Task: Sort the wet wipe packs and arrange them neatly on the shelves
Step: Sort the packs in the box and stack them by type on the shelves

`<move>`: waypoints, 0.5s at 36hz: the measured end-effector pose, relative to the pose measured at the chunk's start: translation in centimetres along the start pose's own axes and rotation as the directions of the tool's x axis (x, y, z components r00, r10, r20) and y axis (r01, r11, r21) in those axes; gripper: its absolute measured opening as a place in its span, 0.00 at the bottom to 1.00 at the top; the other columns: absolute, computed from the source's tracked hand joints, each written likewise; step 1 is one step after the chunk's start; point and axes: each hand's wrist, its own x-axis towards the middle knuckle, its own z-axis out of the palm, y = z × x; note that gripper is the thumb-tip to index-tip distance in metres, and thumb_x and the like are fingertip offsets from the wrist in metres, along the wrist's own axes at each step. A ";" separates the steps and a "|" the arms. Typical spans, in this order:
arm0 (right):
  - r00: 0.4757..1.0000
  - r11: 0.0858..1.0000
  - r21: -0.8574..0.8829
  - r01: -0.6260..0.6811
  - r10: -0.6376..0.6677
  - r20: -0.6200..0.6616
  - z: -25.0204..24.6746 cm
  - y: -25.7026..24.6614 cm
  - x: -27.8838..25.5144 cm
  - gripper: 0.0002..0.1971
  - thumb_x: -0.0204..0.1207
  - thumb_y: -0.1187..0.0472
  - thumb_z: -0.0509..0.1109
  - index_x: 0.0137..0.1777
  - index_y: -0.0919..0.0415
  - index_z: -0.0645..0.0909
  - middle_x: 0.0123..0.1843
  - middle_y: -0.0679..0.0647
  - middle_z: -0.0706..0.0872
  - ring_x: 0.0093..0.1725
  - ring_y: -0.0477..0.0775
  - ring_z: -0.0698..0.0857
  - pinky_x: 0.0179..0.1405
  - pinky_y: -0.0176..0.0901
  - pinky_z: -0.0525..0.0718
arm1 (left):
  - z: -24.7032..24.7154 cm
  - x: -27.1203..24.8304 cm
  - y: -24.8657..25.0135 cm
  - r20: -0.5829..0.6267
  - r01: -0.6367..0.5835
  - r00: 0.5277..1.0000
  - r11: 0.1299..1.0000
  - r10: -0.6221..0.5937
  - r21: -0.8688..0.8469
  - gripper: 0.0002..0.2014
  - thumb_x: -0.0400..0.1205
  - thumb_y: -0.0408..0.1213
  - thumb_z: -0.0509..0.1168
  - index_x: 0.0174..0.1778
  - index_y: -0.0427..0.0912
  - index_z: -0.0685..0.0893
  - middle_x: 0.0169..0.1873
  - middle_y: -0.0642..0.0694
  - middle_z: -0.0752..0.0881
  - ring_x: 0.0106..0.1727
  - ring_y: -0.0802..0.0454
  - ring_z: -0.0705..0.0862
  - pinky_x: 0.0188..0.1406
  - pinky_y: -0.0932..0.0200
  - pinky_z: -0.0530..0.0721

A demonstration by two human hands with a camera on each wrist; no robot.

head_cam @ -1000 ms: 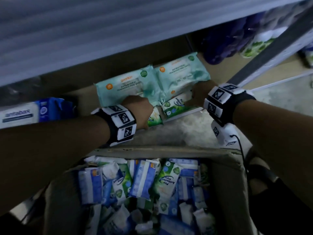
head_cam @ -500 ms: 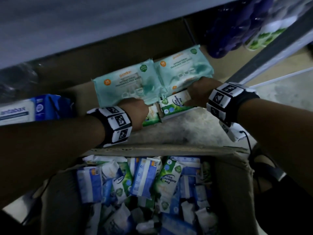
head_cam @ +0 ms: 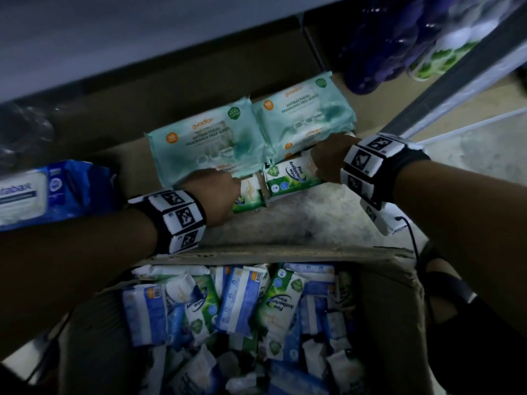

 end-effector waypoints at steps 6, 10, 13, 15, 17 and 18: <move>0.997 1.000 -0.017 -0.019 0.020 0.073 0.0 0.3 0.2 0.19 0.78 0.54 0.65 0.28 0.51 0.62 0.29 0.48 0.70 0.25 0.46 0.67 0.36 0.44 0.79 | -0.1 -0.2 -0.6 -0.001 0.018 1.000 1.000 -0.018 -0.018 0.23 0.82 0.52 0.67 0.65 0.40 0.78 0.59 0.38 0.83 0.59 0.37 0.84 0.50 0.51 0.83; 0.994 0.999 -0.028 0.047 -0.044 0.103 -1.1 -0.3 -0.8 0.19 0.83 0.56 0.65 0.30 0.54 0.65 0.30 0.46 0.71 0.27 0.44 0.68 0.39 0.43 0.75 | 0.0 -0.2 -0.8 -0.003 0.028 1.000 0.999 -0.029 -0.042 0.24 0.81 0.54 0.68 0.67 0.41 0.77 0.60 0.38 0.82 0.60 0.37 0.83 0.50 0.53 0.81; 0.985 0.988 -0.139 0.072 -0.048 0.168 -2.4 -1.2 -1.6 0.15 0.69 0.54 0.79 0.27 0.56 0.78 0.34 0.55 0.87 0.25 0.47 0.78 0.30 0.36 0.72 | -0.1 -0.1 -1.1 0.007 0.046 0.999 0.995 -0.045 -0.090 0.23 0.79 0.53 0.69 0.64 0.43 0.79 0.59 0.38 0.82 0.58 0.38 0.84 0.45 0.55 0.77; 0.999 0.973 -0.228 0.047 -0.042 0.026 -2.1 -1.3 -1.5 0.14 0.59 0.50 0.84 0.27 0.59 0.85 0.32 0.54 0.88 0.27 0.51 0.84 0.28 0.34 0.64 | -0.1 -0.1 -1.3 0.014 0.054 0.999 0.992 -0.053 -0.111 0.22 0.79 0.53 0.70 0.62 0.43 0.80 0.58 0.38 0.82 0.57 0.38 0.84 0.42 0.56 0.75; 0.996 0.983 -0.173 0.059 -0.047 0.075 -1.4 -1.7 -0.5 0.11 0.75 0.57 0.73 0.48 0.66 0.88 0.49 0.62 0.90 0.48 0.63 0.89 0.39 0.40 0.74 | 0.0 -0.1 -1.4 0.020 0.058 0.998 0.992 -0.056 -0.116 0.22 0.78 0.53 0.70 0.61 0.44 0.80 0.58 0.38 0.82 0.57 0.38 0.84 0.41 0.57 0.73; 0.997 0.995 -0.082 0.047 -0.042 0.064 -1.0 -1.8 0.0 0.11 0.77 0.60 0.70 0.53 0.68 0.86 0.54 0.65 0.89 0.54 0.66 0.87 0.46 0.43 0.79 | 0.0 -0.1 -1.4 0.023 0.058 0.998 0.992 -0.056 -0.115 0.21 0.78 0.53 0.70 0.61 0.44 0.80 0.57 0.38 0.82 0.56 0.38 0.84 0.41 0.57 0.73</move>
